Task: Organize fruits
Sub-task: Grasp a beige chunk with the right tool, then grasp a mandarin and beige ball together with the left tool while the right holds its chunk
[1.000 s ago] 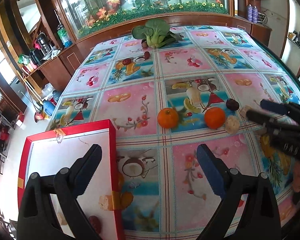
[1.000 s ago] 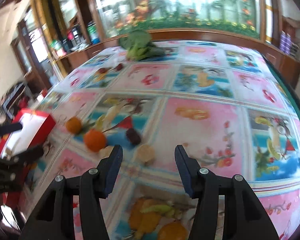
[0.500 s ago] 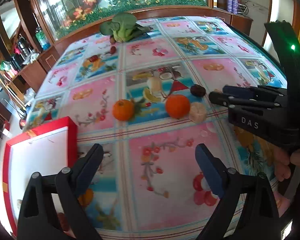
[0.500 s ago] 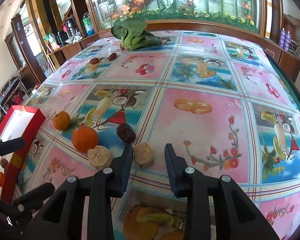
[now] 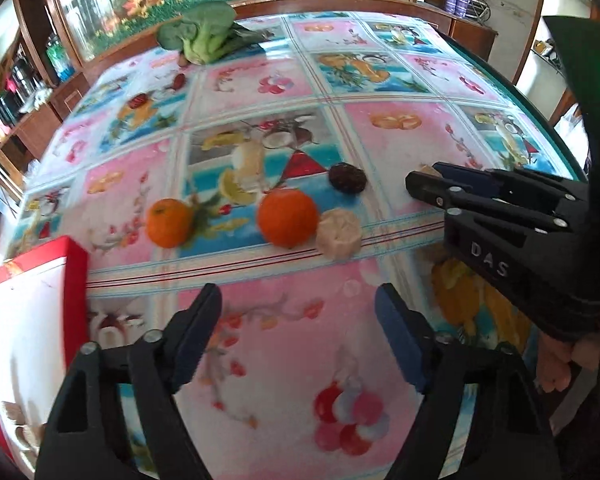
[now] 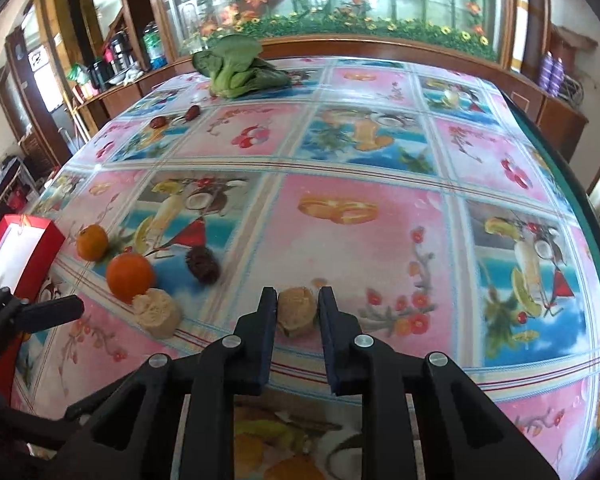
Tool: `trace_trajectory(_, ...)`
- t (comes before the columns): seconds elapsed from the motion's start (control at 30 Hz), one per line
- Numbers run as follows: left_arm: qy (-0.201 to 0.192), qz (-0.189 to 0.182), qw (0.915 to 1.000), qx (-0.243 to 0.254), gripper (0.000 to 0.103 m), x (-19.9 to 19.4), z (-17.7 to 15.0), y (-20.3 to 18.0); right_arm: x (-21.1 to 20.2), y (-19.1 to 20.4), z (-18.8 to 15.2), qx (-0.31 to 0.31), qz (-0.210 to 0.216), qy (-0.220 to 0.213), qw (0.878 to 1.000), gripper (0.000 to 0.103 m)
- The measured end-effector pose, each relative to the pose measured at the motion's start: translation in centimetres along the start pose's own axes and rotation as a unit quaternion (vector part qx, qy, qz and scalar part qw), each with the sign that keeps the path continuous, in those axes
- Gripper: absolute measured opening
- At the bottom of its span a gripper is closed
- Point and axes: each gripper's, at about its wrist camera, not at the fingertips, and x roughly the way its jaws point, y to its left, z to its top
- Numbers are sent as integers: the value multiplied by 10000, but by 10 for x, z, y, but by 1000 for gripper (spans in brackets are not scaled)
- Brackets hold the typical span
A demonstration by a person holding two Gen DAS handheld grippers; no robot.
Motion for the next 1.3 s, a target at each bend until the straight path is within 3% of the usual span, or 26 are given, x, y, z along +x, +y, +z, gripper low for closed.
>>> trace_trajectory(0.17, 8, 25, 10000, -67, 71, 14, 13, -5, -3, -14, 0, 326, 28, 37, 9995, 20)
trace_trajectory(0.43, -141, 124, 9998, -101, 67, 24, 30, -12, -3, -12, 0, 271, -31, 20, 9996, 20)
trace_trajectory(0.53, -248, 192, 9994, -115, 60, 23, 28, -10, -3, -11, -1, 204, -87, 5, 9998, 20)
trace_trajectory(0.77, -333, 162, 9992, -132, 57, 21, 25, -9, -2, -8, -1, 89, -199, -54, 9997, 20)
trace_trajectory(1.3, -315, 199, 9987, -348, 57, -15, -24, 15, -3, -5, -3, 163, -140, -142, 9997, 20)
